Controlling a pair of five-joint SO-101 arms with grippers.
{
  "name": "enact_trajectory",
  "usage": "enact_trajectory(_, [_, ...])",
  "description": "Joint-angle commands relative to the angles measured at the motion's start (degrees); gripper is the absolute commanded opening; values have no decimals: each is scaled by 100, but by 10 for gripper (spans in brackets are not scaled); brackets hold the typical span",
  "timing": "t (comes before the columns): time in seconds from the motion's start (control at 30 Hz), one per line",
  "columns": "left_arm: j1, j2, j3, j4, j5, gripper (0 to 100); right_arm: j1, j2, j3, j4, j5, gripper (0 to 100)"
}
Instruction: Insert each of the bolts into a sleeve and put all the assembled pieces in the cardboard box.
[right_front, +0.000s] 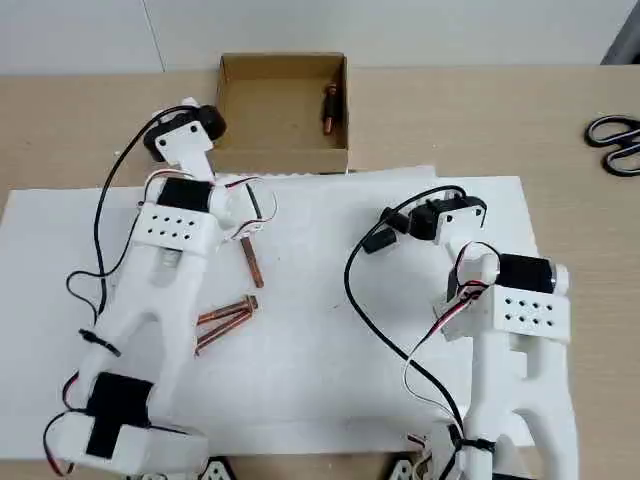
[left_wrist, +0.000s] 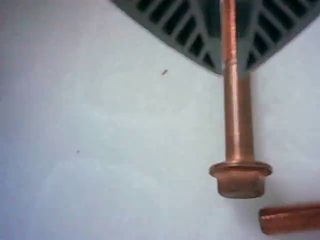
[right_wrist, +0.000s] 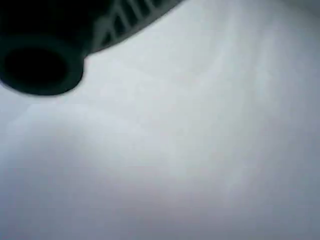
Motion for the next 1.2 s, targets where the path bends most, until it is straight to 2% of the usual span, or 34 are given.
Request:
enact_trajectory(0.0, [44, 176, -242, -9, 18, 8, 48, -163, -26, -145, 26, 9])
enact_trajectory(0.27, [35, 589, -242, -299, 18, 17, 40, -163, -26, -189, 53, 8])
enact_trajectory(0.5, [35, 712, -242, -325, 18, 148, 31, -163, -26, -224, 53, 8])
enact_trajectory(0.77, [0, 1196, -251, -387, 18, 148, 31, -163, -26, -180, 62, 7])
enact_trajectory(1.17, [-387, 1389, -286, -932, -9, 148, 40, -163, -26, -171, 26, 7])
